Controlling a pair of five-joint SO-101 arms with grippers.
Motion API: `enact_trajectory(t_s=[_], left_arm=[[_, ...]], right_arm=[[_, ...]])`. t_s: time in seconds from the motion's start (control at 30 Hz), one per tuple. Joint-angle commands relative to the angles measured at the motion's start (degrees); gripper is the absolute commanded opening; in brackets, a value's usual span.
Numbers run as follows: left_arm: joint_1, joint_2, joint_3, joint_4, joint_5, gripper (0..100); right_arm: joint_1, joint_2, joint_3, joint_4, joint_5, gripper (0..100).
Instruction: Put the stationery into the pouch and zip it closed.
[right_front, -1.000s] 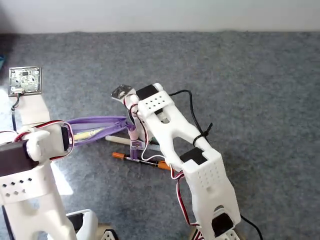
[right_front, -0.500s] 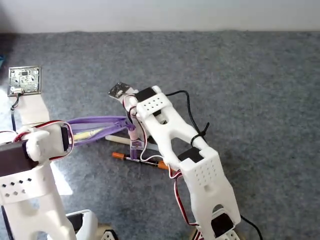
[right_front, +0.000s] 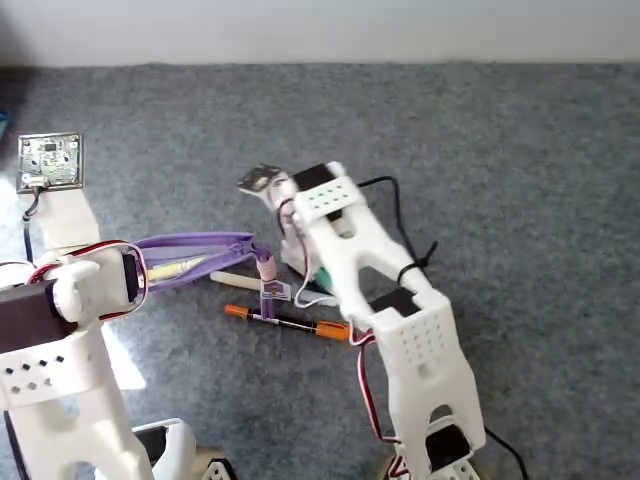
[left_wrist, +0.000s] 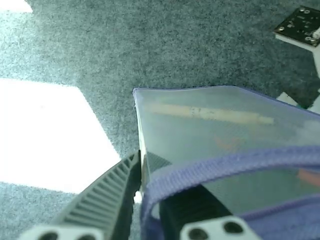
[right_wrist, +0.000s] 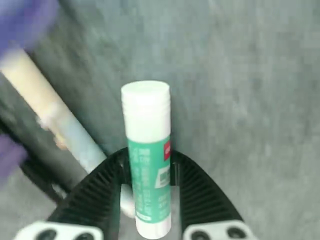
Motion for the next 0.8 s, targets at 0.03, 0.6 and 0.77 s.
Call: enact_trajectory(t_s=[0.03,0.6,0.77], left_arm=[[0.09,0.00,-0.75,0.18,0.88,1],[0.09,0.00,-0.75,0.18,0.88,1],[0.09,0.00,-0.75,0.09,0.88,1]], right_arm=[[5.05,-5.76,-1.32,8.48,0.44,1.0],[0.40,-53.76,32.53,14.20,-12.84,0.9],[-3.65,-67.03,34.37,12.18,-24.79,0.9]])
